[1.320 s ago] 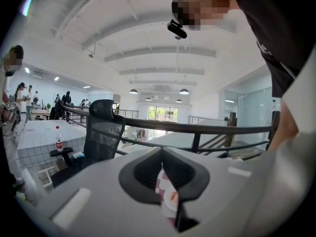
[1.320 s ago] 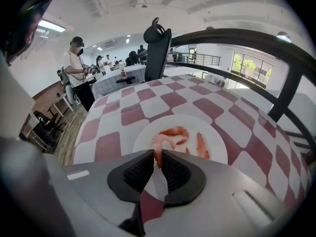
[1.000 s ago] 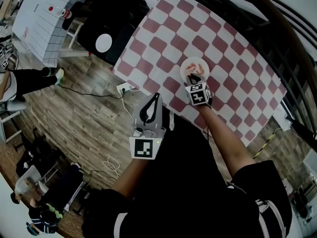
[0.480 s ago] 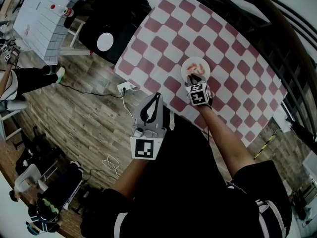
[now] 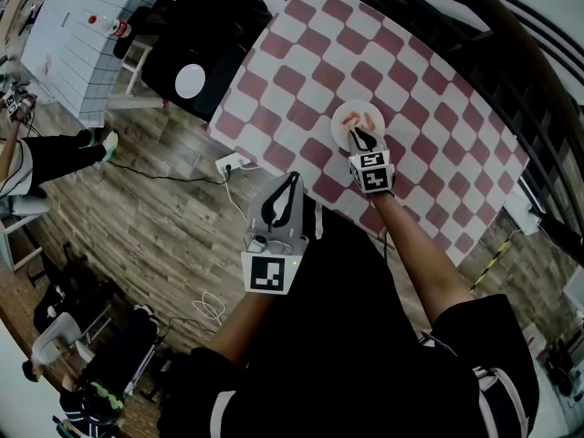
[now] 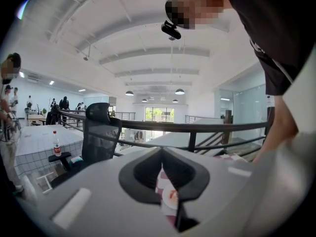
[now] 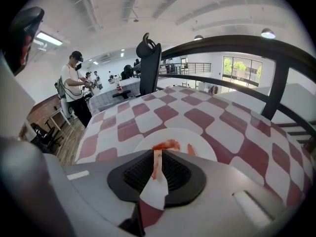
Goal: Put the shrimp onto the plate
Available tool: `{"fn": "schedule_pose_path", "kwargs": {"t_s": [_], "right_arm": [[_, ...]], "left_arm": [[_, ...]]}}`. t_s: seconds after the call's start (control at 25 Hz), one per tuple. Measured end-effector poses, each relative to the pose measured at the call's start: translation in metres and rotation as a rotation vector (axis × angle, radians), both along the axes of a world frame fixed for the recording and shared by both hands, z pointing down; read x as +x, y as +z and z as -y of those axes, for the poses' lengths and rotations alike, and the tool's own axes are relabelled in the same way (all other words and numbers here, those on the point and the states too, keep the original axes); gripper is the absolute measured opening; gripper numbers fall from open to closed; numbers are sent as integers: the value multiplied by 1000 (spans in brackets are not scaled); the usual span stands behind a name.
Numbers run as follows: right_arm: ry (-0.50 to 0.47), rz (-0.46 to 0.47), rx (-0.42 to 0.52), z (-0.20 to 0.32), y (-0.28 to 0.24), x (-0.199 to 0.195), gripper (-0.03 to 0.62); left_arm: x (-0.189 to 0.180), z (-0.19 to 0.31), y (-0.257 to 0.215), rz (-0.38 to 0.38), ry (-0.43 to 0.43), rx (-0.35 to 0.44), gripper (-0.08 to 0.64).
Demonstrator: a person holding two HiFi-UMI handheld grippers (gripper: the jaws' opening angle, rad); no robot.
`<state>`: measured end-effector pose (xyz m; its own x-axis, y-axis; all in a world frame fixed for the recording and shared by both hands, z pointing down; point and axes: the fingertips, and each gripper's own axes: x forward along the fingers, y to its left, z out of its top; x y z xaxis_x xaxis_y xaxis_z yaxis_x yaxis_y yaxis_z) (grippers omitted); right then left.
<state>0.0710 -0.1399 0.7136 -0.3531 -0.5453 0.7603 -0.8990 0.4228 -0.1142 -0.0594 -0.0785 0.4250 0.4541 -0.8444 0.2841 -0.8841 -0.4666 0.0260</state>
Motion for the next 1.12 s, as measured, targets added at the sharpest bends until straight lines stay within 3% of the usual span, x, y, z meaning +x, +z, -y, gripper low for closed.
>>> {"fn": "schedule_pose_path", "kwargs": {"t_s": [0.2,0.44,0.76,1.12], "right_arm": [[17,27,67,-10,-50,6,0],[105,135,164,-30,-137,7,-2],[198,249,366,-41,-243,17,-2],[386,178,506,-72,-314,60,-2]], "left_arm": [[1,2,-1,-46,23,-9,9],[16,10,-17,-91,91,28,9],[44,11,-27,-123,197,43,9],[93,9,-54,-185,342,95,9]]}}
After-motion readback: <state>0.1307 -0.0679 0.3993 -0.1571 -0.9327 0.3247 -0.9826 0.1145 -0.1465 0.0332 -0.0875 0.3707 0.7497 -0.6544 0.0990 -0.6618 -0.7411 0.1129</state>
